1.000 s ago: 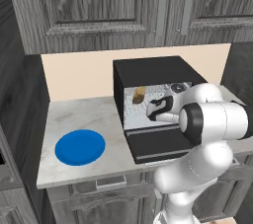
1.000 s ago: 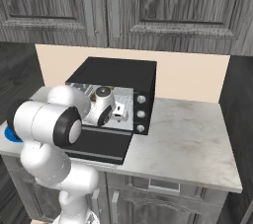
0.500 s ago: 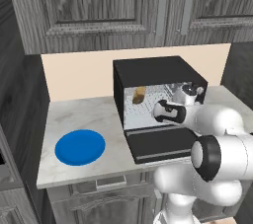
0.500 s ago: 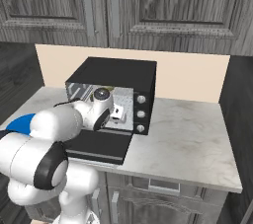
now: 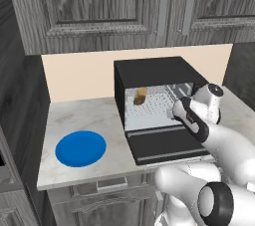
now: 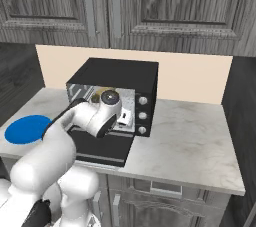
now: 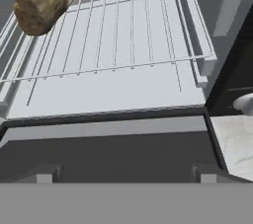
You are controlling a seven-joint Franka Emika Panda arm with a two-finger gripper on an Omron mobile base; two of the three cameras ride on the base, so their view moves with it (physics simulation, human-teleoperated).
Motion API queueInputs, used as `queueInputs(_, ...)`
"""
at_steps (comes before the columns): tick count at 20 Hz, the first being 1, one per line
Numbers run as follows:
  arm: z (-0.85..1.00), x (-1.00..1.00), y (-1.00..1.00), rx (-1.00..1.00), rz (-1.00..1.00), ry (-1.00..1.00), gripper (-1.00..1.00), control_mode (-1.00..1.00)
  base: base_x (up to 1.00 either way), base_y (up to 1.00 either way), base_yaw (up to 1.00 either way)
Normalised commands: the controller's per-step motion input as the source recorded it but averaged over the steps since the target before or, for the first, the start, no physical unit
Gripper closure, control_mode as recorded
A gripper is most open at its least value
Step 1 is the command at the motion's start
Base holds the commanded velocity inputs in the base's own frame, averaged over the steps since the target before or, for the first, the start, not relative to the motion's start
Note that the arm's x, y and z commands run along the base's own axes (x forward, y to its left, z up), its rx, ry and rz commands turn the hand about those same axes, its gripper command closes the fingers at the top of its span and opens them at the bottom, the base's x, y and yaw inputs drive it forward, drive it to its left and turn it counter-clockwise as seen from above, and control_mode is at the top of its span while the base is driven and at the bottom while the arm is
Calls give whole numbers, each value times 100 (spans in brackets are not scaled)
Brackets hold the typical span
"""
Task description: Pull the toaster oven rack outwards. Pick up the baguette from the plate and place it on the toaster oven rack. Close the toaster oven door fully and set the temperature to the lowest setting.
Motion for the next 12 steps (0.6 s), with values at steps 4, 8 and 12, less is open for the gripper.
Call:
queueInputs(4,7,-58,-59,13,0,0,-100,-100,0,0,0)
queueInputs(8,-1,-49,-86,19,0,1,-100,-100,0,0,0)
queueInputs(12,-1,-47,-76,21,1,0,-100,-100,0,0,0)
